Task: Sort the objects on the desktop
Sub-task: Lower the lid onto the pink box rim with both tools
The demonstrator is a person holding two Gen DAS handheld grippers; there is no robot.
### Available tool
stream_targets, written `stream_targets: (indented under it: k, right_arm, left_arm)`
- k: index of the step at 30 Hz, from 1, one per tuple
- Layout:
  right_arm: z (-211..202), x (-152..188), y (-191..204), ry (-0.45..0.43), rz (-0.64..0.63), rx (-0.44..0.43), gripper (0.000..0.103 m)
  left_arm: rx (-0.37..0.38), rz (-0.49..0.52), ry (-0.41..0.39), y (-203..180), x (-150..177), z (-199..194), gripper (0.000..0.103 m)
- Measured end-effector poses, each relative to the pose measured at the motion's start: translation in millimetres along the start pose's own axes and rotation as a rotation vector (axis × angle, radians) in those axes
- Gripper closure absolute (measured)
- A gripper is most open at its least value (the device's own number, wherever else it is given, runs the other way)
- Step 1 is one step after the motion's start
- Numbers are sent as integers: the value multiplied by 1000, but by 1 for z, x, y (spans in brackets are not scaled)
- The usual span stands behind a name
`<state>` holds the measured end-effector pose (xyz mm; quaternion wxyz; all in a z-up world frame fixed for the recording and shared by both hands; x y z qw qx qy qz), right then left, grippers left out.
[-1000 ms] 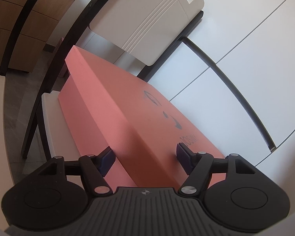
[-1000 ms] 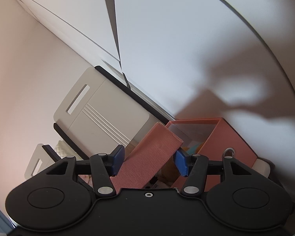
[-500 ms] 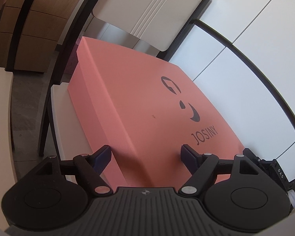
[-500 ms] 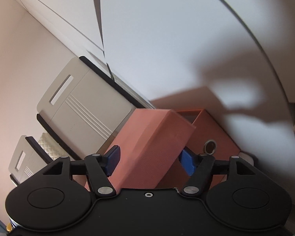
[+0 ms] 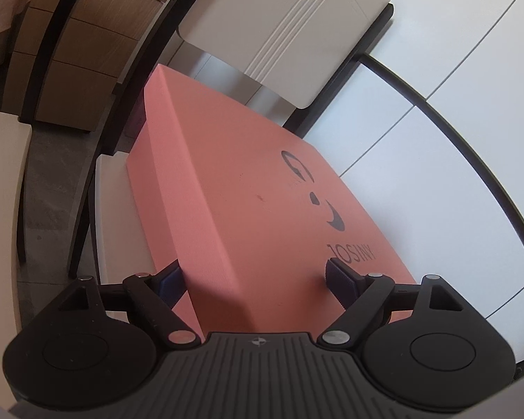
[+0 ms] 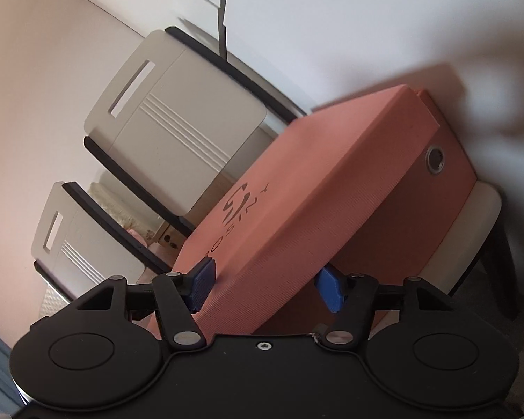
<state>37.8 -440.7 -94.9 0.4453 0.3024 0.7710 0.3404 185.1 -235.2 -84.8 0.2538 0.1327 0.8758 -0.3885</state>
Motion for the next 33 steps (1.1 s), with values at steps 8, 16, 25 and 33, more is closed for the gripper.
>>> stream_targets:
  k: [8, 16, 25, 33]
  right_arm:
    - [17, 25, 20, 80, 44, -77, 46]
    - [3, -5, 10, -50, 79, -73, 49]
    - [2, -12, 0, -72, 119, -75, 50]
    - [9, 9, 5, -4, 98, -8, 39]
  left_arm:
    - [67, 30, -8, -8, 0, -4, 17]
    - [111, 56, 3, -14, 6, -15, 14]
    - [59, 101, -9, -21, 10, -10, 13]
    - [-2, 103, 27, -17, 20, 11, 15]
Point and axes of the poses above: each gripper's, at about its wrist camera, not at the fingertips, and z roughly the way its jaws point, y to its left, x to its underside, the point moved 9 cm from there along z, roughly the way its jaws point, and after that the axes turned 9 degrees about y, right-handed, at the moved point
